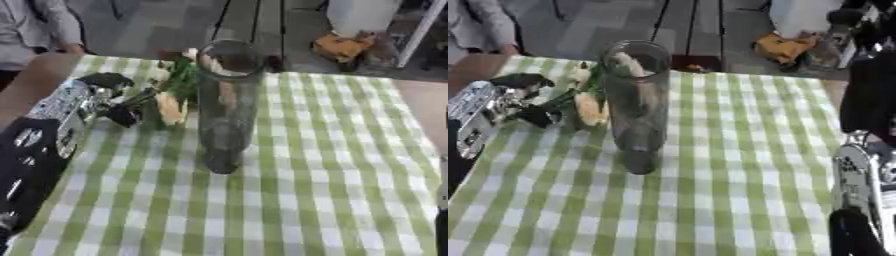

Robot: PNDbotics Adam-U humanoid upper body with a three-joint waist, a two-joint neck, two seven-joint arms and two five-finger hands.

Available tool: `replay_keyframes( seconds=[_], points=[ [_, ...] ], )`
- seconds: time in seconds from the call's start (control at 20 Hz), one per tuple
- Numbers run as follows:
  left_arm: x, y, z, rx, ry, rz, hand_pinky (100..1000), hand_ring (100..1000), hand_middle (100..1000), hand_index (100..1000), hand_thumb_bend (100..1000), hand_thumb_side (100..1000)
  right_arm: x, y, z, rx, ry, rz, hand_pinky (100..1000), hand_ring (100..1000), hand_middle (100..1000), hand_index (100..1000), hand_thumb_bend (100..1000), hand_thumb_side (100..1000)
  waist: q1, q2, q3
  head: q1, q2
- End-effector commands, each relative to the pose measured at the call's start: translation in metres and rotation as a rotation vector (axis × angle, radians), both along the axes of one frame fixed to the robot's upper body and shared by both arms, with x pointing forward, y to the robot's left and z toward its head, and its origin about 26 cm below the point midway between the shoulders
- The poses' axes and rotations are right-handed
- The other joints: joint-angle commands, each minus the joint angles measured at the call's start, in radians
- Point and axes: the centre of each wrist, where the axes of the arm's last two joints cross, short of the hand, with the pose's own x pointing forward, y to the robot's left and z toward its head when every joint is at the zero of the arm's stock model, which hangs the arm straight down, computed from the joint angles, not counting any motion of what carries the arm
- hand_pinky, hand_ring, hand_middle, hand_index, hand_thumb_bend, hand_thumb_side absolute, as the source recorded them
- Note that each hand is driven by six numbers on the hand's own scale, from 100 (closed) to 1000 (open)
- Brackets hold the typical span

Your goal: Arrange flowers into the vase.

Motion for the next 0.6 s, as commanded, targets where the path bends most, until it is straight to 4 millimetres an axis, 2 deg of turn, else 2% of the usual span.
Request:
replay_keyframes(
  seconds=[0.05,0.6],
  points=[
    [0.0020,0.0047,0.0170,-0.005,-0.044,0.022,853,1000,1000,1000,227,459,-0.0027,0.0002,0.0090,-0.005,-0.035,0.006,597,750,672,771,100,956,0.003,-0.013,-0.006,0.013,-0.021],
    [0.0090,0.0142,0.0099,-0.009,-0.059,0.085,857,1000,1000,1000,238,428,-0.0024,0.0009,0.0124,-0.004,-0.047,0.008,596,752,670,771,100,951,0.000,0.015,-0.033,0.041,-0.056]
  ],
)
